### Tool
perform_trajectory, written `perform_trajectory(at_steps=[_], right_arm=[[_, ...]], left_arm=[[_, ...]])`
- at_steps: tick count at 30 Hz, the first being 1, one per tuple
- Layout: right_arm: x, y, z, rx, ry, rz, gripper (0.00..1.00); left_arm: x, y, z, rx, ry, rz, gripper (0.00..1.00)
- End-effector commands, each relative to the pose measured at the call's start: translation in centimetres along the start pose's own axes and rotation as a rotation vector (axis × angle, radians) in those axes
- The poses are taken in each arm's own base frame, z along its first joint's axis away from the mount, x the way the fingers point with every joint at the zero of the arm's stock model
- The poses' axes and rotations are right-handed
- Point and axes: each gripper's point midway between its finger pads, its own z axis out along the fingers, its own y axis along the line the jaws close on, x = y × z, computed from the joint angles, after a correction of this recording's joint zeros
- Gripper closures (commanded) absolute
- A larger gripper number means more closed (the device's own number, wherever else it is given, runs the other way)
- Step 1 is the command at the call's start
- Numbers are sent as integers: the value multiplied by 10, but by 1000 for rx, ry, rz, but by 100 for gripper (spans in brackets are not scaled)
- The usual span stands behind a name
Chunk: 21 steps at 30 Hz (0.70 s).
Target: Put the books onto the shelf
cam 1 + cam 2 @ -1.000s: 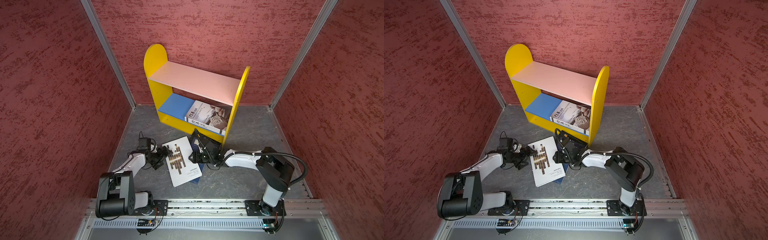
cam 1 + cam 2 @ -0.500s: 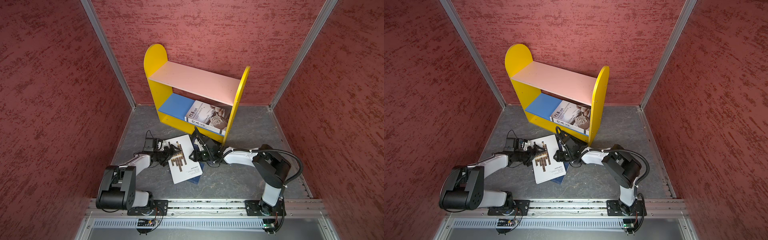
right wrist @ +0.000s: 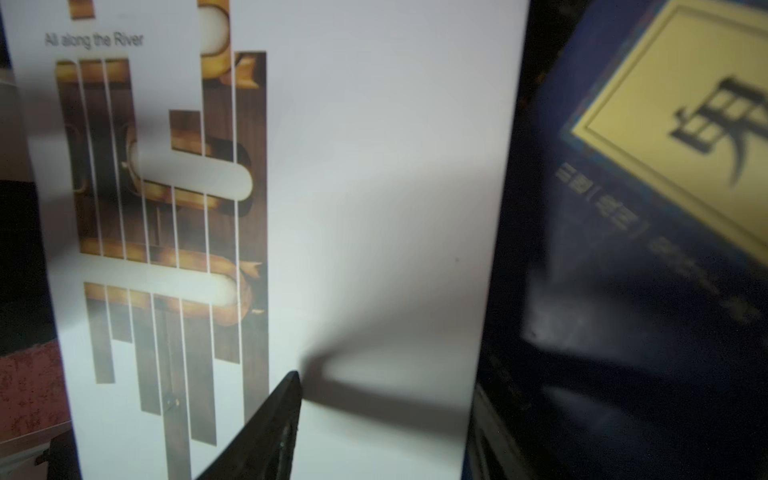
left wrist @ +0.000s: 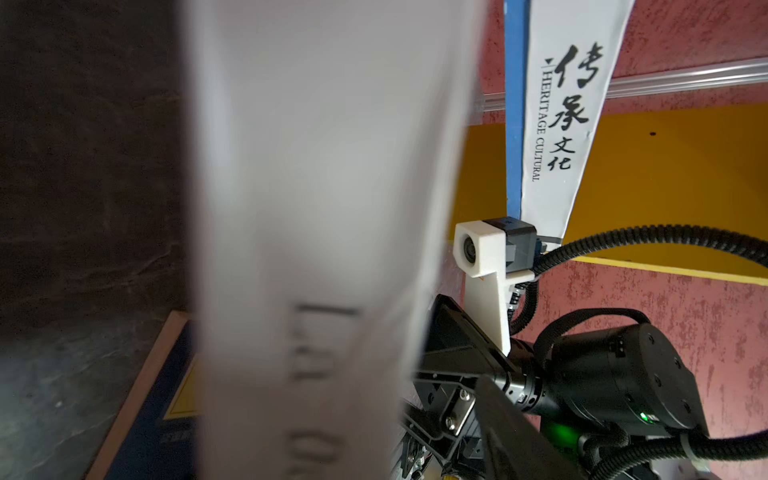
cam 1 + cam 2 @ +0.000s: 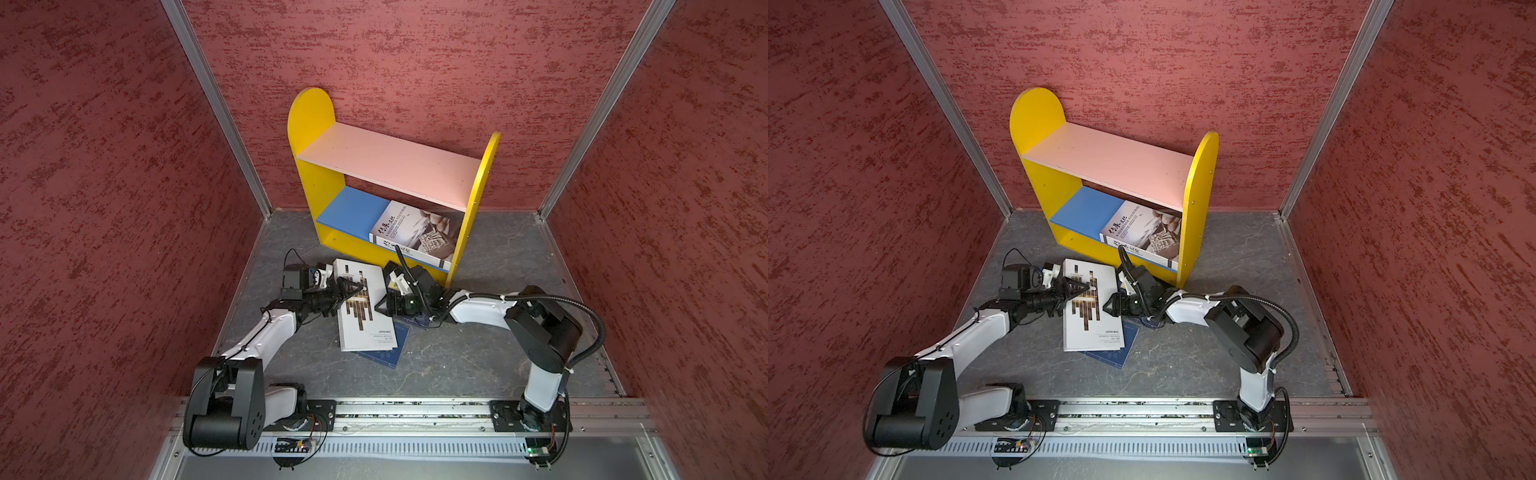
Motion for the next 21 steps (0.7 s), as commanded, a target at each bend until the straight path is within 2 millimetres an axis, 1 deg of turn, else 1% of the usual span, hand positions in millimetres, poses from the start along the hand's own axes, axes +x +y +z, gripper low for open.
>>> perform_trajectory(at_steps=[1,3,8,10,14,18,19,21], right_arm=[[-10,15,-2,-49,-16,-27,36],[-10,16,-3,-52,-16,-29,36],[-11,16,-3,-49,-11,-37,36],[-12,17,-4,-48,-10,-44,35],[-16,23,-7,-50,-14,-52,34],[-23,31,-16,-61,-40,-63,28],[-25,33,-18,-63,-47,-66,25],[-29,37,-23,-68,-58,-74,20]], left_arm=[[3,4,2,-46,21,-5,41],[3,8,2,-73,13,-14,50],[5,16,2,-127,14,-18,52],[6,19,3,-158,17,-8,57],[8,25,0,-233,7,24,59],[5,22,-6,-245,-29,32,67],[4,21,-8,-247,-40,31,70],[2,18,-11,-245,-58,30,71]])
